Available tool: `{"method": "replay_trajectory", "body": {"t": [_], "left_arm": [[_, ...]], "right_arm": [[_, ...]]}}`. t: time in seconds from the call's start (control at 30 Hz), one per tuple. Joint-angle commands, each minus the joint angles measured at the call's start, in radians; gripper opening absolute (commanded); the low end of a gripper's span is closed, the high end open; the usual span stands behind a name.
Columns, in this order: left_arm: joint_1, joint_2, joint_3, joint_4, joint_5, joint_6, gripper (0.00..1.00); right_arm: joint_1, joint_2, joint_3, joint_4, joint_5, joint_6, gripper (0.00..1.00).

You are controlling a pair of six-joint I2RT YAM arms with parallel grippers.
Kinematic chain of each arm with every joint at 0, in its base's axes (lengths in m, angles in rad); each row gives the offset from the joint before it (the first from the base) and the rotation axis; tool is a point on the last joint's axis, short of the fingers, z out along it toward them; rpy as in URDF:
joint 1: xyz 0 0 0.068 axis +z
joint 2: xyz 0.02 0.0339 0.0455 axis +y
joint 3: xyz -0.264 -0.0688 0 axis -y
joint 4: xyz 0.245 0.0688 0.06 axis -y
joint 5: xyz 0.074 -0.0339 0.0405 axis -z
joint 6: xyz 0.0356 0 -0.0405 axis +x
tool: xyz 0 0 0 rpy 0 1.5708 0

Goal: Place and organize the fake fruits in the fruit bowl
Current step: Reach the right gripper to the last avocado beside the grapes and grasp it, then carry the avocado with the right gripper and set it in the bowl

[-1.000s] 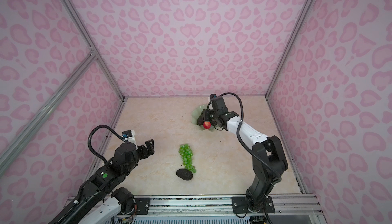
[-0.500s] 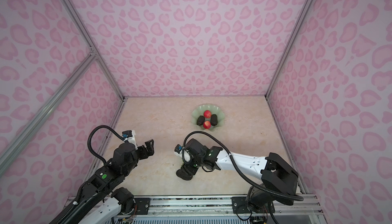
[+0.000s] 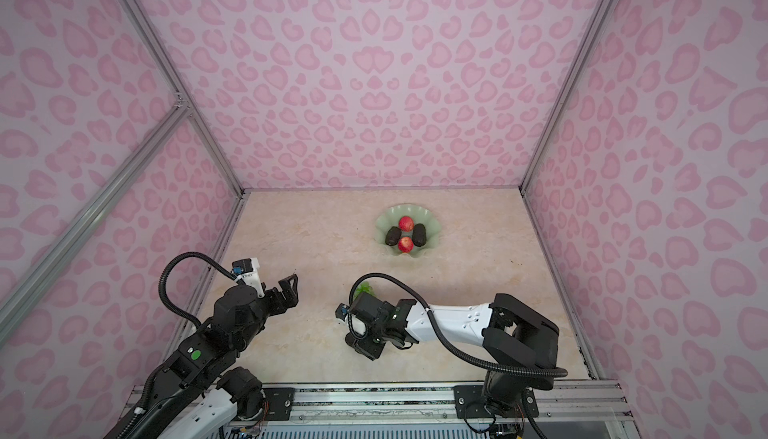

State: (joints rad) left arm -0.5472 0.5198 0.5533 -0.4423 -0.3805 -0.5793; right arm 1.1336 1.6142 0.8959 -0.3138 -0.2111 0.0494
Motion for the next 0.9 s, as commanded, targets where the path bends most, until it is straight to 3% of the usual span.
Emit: {"method": "replay_trajectory", "body": {"t": [0.0, 0.1, 0.27, 0.4, 0.5, 0.67, 0.77, 0.87], "left_arm": [[0.001, -0.004, 0.002, -0.003, 0.002, -0.007, 0.97], [0.001, -0.007, 0.003, -0.003, 0.0, -0.007, 0.97], [0.001, -0.007, 0.008, 0.0, 0.008, -0.001, 0.97], [0.001, -0.017, 0.017, 0.012, 0.023, 0.02, 0.97], [0.001, -0.024, 0.034, 0.037, 0.052, 0.043, 0.97], [0.001, 0.017, 0.103, 0.1, 0.219, 0.128, 0.97], [0.001, 0.075, 0.152, 0.131, 0.332, 0.187, 0.97], [0.0, 0.149, 0.196, 0.152, 0.432, 0.231, 0.97]], "right_arm": [[0.013, 0.022, 0.008, 0.009, 0.018, 0.004, 0.59], [0.022, 0.039, 0.019, 0.008, 0.027, 0.01, 0.52], [0.02, 0.003, 0.053, 0.005, 0.02, 0.037, 0.31], [-0.029, -0.069, 0.102, -0.036, 0.011, 0.053, 0.25], [-0.121, -0.132, 0.124, -0.048, -0.014, 0.07, 0.23], [-0.324, -0.184, 0.197, -0.067, 0.048, 0.111, 0.21], [-0.419, -0.167, 0.222, -0.026, 0.144, 0.143, 0.2], [-0.529, -0.103, 0.268, -0.009, 0.153, 0.198, 0.2]]}}
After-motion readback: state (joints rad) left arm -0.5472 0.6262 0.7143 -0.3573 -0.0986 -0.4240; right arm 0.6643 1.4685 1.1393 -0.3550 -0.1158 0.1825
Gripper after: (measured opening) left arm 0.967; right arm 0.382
